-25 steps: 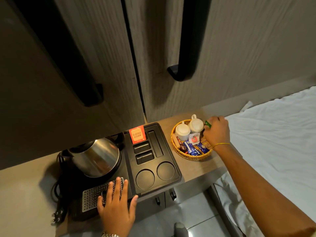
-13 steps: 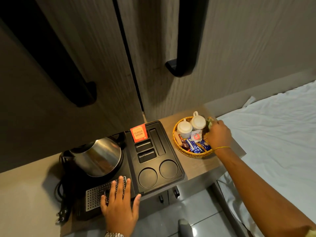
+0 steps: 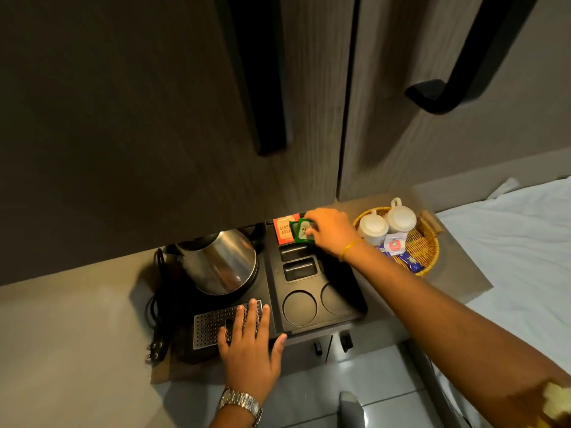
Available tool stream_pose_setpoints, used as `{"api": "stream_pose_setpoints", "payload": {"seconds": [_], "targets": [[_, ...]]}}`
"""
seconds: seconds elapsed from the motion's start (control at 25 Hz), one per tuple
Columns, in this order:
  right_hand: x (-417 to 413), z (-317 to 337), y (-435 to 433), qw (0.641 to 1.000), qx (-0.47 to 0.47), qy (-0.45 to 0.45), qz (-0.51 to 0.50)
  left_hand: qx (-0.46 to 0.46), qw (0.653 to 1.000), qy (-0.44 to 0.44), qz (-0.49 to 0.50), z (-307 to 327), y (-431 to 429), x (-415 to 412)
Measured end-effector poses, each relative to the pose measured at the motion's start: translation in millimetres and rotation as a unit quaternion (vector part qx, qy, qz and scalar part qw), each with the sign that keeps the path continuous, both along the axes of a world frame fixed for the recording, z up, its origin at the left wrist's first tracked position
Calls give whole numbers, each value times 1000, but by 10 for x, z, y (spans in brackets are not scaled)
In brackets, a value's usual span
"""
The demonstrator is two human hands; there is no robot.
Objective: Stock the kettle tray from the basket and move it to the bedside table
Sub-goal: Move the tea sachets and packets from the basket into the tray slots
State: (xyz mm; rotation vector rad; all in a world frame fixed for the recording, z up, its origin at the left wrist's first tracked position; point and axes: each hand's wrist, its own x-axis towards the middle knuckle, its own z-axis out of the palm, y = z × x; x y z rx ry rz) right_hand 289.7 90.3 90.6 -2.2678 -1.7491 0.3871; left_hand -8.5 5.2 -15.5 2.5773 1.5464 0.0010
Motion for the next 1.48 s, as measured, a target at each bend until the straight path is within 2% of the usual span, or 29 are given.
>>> {"api": "stream_pose_setpoints", "payload": {"seconds": [0.16, 0.48, 0.8, 0.92, 1.04, 1.16, 1.24, 1.32, 1.4, 1.48], "targets": [[-204, -191, 304, 992, -92, -45, 76, -16, 1000, 1, 1, 6, 4, -10], [-366, -441, 281, 988, -106, 80, 80, -25, 1000, 0, -2, 0, -8, -27], [-354, -432, 172, 996, -60, -4, 59, -9, 1000, -2, -3, -5, -13, -17], [-256, -315, 66, 999, -12, 23, 39, -1, 1000, -5, -7, -1, -15, -20], [36, -214, -228, 990, 123, 71, -7, 4, 1000, -8, -11, -7, 7, -20], [575, -291, -720, 971, 211, 33, -109, 4, 1000, -6, -11, -18, 12, -18], [942, -399, -1045, 966, 172, -14, -191, 9, 1000, -8, -14, -35, 12, -17], [1163, -521, -1234, 968, 87, -54, -228, 15, 1000, -10, -13, -49, 14, -27], [1204, -595, -1316, 976, 10, -83, -202, 19, 1000, -12, -15, -65, 8, -28], [1189, -626, -1345, 979, -11, -124, -158, 24, 999, -11, -18, -72, 5, -24]]}}
